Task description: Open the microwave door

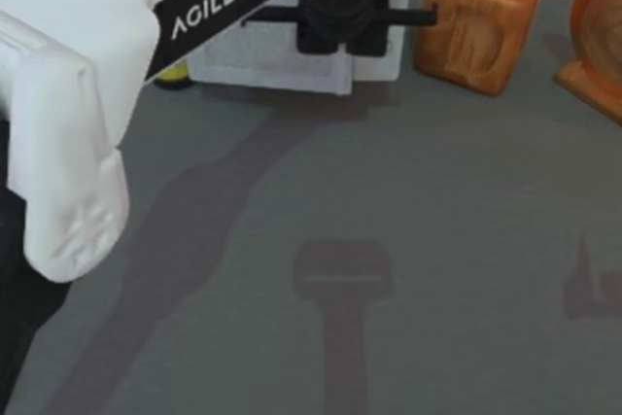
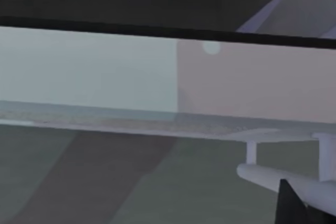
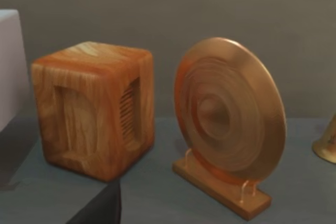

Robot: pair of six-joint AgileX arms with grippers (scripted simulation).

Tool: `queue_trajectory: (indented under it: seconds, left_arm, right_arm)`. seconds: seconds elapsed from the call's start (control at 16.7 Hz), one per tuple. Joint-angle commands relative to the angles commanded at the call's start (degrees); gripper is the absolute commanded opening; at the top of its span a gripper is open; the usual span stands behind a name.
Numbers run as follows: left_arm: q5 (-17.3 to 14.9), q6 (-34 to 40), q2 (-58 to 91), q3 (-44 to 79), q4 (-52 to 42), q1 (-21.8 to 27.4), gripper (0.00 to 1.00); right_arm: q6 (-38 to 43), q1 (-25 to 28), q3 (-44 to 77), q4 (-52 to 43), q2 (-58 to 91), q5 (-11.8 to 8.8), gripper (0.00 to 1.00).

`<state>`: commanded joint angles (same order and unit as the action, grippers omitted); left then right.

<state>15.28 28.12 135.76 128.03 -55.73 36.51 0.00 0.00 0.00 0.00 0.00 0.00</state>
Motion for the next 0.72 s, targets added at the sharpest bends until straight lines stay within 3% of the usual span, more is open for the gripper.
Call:
queue_trajectory:
  seconds: [0.72]
  left_arm:
    - [-0.9,-1.9,-2.5,-4.4,2.4,-0.1,0.00]
  right_arm:
    - [0.0,0.0,0.0,0.0,0.0,0.0,1.00]
